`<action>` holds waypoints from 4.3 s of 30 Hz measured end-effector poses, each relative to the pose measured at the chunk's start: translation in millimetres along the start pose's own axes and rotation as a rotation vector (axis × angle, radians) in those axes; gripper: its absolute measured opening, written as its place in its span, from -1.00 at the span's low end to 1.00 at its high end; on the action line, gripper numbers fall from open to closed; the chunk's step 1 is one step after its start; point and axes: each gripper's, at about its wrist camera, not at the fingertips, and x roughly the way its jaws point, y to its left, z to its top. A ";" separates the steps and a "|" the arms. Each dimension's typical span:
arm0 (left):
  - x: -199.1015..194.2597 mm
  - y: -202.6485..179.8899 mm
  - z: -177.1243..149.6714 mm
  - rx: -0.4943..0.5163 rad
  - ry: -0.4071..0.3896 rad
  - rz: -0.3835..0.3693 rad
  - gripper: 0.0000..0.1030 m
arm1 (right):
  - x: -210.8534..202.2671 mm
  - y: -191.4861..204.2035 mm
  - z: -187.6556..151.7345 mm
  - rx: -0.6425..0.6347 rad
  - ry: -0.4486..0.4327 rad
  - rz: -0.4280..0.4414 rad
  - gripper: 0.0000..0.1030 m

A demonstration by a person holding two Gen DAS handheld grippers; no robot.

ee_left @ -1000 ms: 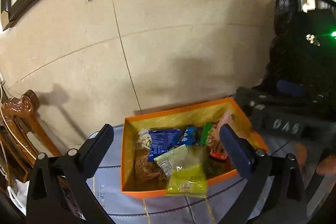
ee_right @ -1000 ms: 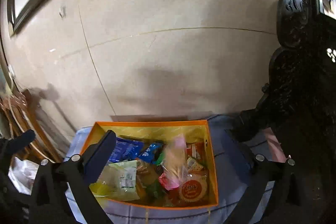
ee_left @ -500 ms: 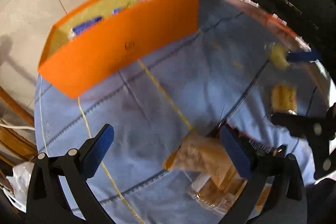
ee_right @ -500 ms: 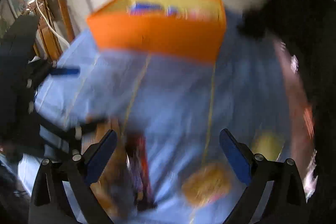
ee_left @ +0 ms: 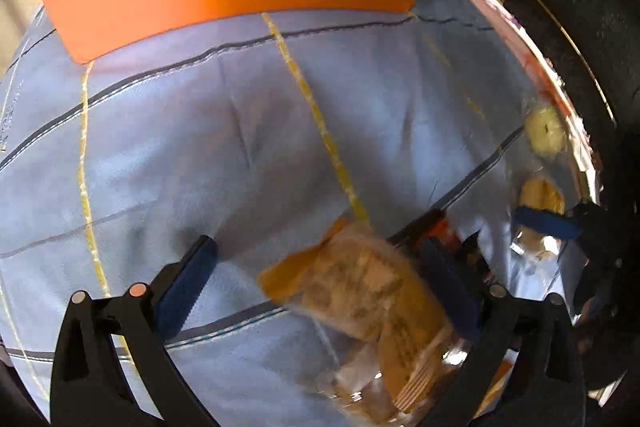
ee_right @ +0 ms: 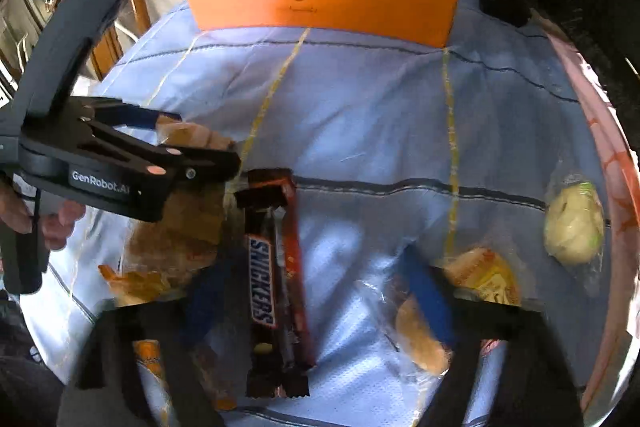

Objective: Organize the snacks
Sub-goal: 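Grasp a tan pastry bag with the left tool while the right tool grasps a Snickers bar, then drop the pastry bag into the box with the left tool while the right tool drops the Snickers bar, then grasp a brown bread loaf bag with the left tool while the right tool grasps a chocolate wafer bar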

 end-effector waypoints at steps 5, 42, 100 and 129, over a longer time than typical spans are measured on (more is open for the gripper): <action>-18.2 29.3 -4.3 -0.143 -0.003 0.071 0.05 | -3.6 3.4 -0.9 0.047 0.032 -0.022 -0.69; -137.1 -25.2 7.5 0.076 -0.277 0.104 -0.31 | -82.1 -29.4 64.7 0.227 -0.227 0.109 -0.70; -2.5 -33.2 -59.0 0.066 -0.066 0.101 0.92 | 11.2 -8.4 -6.9 -0.203 0.133 -0.068 0.91; -2.6 -59.4 -91.5 -0.112 -0.194 0.057 0.16 | 10.7 0.9 -19.5 -0.175 0.072 0.000 -0.54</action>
